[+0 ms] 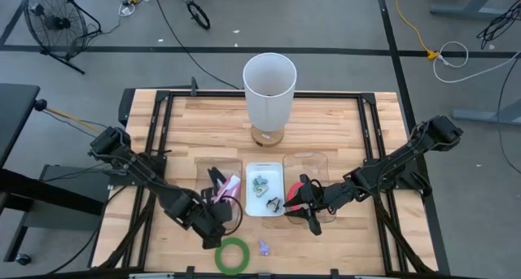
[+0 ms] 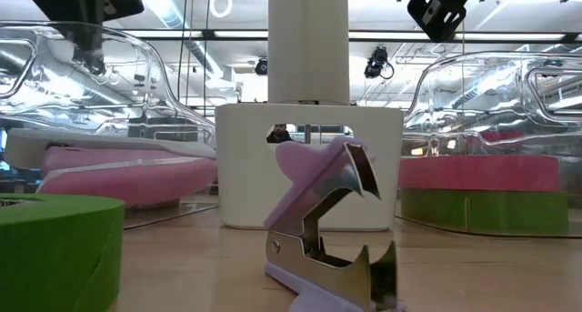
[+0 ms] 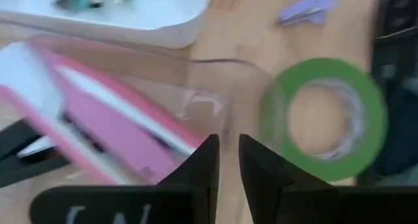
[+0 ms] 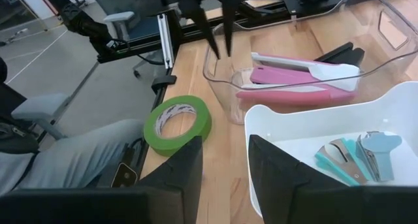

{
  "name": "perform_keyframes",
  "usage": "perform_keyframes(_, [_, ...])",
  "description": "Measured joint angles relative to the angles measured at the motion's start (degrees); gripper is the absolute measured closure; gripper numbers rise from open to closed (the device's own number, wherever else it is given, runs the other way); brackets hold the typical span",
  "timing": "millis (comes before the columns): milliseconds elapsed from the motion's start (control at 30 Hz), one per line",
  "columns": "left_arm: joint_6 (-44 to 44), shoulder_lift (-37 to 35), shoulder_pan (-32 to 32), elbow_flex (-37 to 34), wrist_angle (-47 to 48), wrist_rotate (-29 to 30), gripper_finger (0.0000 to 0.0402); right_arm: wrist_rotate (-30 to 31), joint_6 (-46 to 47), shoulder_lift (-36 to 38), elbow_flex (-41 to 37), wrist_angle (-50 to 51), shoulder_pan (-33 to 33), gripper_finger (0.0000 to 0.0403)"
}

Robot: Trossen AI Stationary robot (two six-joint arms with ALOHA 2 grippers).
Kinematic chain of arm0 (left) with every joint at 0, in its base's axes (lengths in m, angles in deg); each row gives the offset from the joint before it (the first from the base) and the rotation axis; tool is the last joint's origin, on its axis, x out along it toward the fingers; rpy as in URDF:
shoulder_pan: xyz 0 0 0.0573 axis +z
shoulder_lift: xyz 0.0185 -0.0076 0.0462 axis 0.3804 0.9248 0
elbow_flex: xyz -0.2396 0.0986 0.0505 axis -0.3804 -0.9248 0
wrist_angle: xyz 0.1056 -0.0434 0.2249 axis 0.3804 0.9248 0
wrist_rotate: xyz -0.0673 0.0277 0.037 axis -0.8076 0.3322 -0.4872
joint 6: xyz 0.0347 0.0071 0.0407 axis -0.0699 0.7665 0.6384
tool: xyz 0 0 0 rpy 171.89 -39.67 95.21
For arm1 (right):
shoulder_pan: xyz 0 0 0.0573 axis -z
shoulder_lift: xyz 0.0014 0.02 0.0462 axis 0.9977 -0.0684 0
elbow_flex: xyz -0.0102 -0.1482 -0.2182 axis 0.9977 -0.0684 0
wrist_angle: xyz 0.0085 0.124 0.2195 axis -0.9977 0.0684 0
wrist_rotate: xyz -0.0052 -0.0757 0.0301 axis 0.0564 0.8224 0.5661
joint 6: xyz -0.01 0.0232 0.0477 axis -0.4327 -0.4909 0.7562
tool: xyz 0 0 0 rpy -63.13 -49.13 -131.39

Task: Pick and place Stapler, Stapler remover, tape
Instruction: Adjust the left transparent bin

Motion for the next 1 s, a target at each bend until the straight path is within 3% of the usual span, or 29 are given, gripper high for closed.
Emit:
perform_keyframes(233, [2.79, -0.55, -1.41, 1.90, -3.53, -1.55, 0.0346, 0.02, 0.00, 0.00, 0.00, 0.04, 0.00, 0.0280])
perform_keyframes(367, [3.02, -0.41, -3.71, 2.60, -3.88, -5.65, 0.0346, 0.02, 0.00, 0.00, 0.00, 0.06, -0.02, 0.0280])
perform_keyframes(633, [1.06, 4.93, -8.39, 2.56, -3.18, -4.74, 0.0346, 0.00, 0.03, 0.00, 0.00, 0.02, -0.02, 0.0280])
perform_keyframes(833, [-1.21, 7.93, -8.04, 2.49, 5.16, 0.19, 0.0346, 0.02, 0.07, 0.00, 0.00, -0.15, -0.02, 0.0280])
perform_keyframes(1000, [-2.63, 7.91, -6.67, 2.49, 7.19, 9.47, 0.0346, 0.02, 0.02, 0.00, 0.00, -0.34, -0.02, 0.0280])
